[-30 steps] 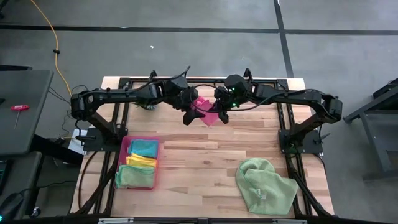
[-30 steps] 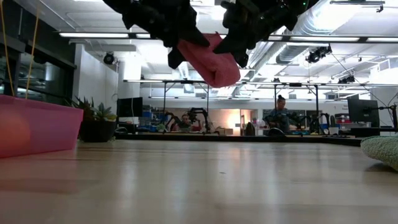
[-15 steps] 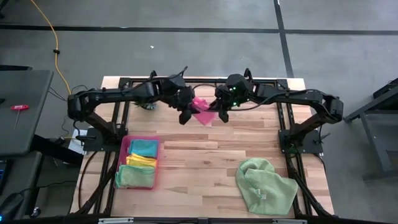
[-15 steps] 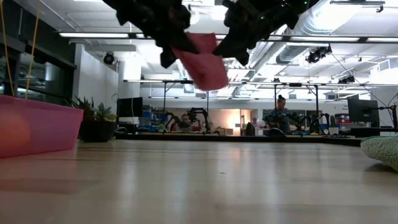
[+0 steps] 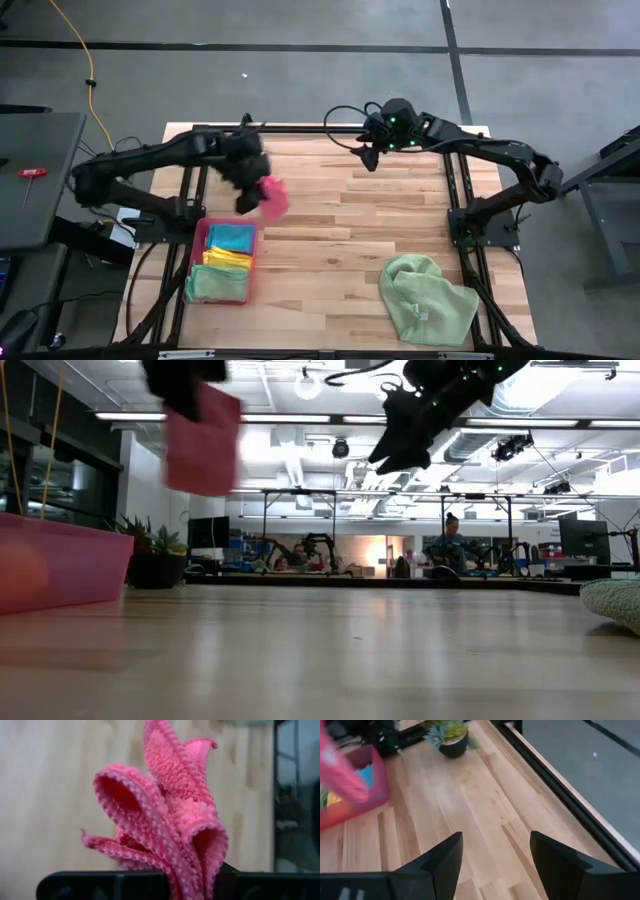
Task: Fold microfiber towels
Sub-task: Put the pink microfiber towel into the red bin, then fold the green microfiber towel
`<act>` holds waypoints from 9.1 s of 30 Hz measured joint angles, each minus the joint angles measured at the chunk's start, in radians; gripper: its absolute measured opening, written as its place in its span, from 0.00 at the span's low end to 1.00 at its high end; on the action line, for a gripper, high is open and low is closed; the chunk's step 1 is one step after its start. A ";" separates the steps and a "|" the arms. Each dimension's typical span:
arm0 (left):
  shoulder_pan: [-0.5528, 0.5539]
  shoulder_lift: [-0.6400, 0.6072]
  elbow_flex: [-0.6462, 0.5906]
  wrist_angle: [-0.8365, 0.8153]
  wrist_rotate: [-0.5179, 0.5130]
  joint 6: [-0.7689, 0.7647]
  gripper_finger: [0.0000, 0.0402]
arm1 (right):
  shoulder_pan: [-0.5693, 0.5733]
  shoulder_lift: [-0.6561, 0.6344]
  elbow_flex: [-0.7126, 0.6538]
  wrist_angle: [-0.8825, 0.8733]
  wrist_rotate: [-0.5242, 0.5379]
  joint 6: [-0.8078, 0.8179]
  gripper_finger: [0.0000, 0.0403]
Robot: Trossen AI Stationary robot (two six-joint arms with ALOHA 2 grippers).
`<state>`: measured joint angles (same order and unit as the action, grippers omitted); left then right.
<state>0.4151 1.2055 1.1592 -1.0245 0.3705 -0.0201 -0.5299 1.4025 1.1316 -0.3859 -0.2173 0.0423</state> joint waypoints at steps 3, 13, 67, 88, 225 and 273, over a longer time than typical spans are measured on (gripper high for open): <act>-0.084 -0.111 -0.045 -0.056 -0.001 -0.137 0.00 | -0.019 0.008 -0.001 0.000 0.000 0.029 0.56; -0.479 -0.617 -0.332 0.010 -0.442 -1.014 0.00 | -0.022 0.011 -0.002 0.012 0.056 0.118 0.56; -1.261 0.017 -0.377 -0.154 -0.925 -2.115 0.00 | -0.065 0.011 -0.002 -0.013 0.065 0.062 0.56; -1.166 0.012 -0.334 -0.136 -1.125 -2.192 0.01 | -0.065 0.011 -0.002 -0.012 0.065 0.070 0.56; 0.083 0.021 -0.377 1.378 -0.236 -0.385 0.00 | -0.006 0.011 -0.002 0.106 -0.273 0.002 0.56; -0.008 -0.231 -0.378 1.066 -0.145 -0.107 0.00 | 1.216 0.177 -0.002 -0.449 -0.177 1.943 0.56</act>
<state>0.4072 0.9741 0.7815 0.0410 0.2256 -0.1276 0.6865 1.5794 1.1301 -0.8351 -0.3947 1.9855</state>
